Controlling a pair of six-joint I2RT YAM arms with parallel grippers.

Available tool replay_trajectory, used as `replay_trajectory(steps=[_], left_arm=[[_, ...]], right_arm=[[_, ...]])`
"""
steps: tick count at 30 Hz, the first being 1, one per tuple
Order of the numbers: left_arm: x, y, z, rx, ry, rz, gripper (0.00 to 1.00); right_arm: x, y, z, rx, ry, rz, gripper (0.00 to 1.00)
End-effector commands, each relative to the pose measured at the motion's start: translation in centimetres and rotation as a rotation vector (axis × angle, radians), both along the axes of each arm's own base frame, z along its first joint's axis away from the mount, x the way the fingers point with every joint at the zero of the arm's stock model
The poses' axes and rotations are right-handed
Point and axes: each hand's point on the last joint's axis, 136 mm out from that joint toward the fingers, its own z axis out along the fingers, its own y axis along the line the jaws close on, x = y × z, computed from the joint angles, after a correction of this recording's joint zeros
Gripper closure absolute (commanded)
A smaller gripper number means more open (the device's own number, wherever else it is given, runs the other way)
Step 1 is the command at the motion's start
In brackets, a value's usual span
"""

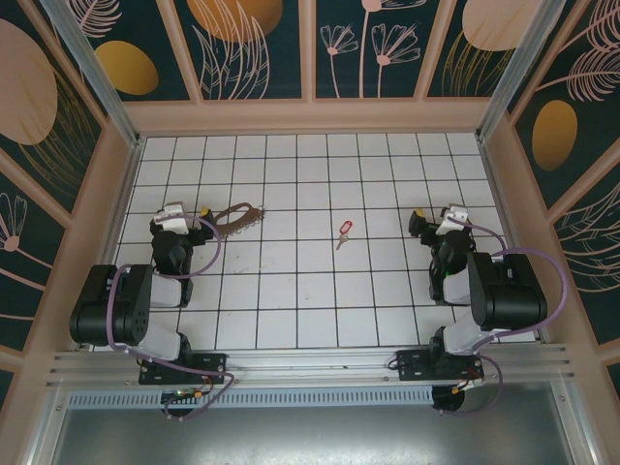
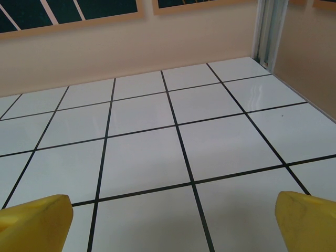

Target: Put the keys on the keyring

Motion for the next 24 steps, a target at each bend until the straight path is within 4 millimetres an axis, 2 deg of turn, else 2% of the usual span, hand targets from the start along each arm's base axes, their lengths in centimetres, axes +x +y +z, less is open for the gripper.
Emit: replay_trajectory(steps=[1, 14, 24], left_arm=[[0.5, 0.1, 1.2, 0.012, -0.044, -0.007, 0.01], [0.5, 0.1, 1.3, 0.011, -0.047, -0.007, 0.01], [0.8, -0.4, 1.6, 0.019, -0.034, -0.035, 0.01]], right_arm=[[0.7, 0.5, 1.7, 0.013, -0.07, 0.017, 0.01], [0.7, 0.8, 1.8, 0.002, -0.071, 0.035, 0.01], [-0.2, 1.0, 3.5, -0.001, -0.113, 0.044, 0.01]])
